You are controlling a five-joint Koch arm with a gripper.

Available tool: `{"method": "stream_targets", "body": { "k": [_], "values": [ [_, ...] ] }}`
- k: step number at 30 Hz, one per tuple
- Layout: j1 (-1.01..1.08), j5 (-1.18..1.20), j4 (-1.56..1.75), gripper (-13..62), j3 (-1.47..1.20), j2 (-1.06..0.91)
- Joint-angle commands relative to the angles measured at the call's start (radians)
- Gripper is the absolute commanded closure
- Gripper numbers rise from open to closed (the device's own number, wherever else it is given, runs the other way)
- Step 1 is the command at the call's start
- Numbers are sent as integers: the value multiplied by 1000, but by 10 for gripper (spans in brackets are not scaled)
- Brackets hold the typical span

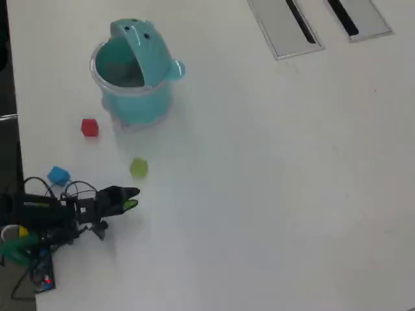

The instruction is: Grasp RGB lego blocks and put them in the bin one by one.

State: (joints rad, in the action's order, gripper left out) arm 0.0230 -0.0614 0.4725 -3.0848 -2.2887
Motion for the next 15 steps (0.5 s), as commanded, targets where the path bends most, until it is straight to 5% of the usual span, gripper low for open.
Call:
{"method": "stream_targets", "body": {
  "k": [1, 15],
  "values": [
    [-3, -57, 110, 171, 31, -67],
    [-69, -316, 285, 171, 199, -74]
  ]
}}
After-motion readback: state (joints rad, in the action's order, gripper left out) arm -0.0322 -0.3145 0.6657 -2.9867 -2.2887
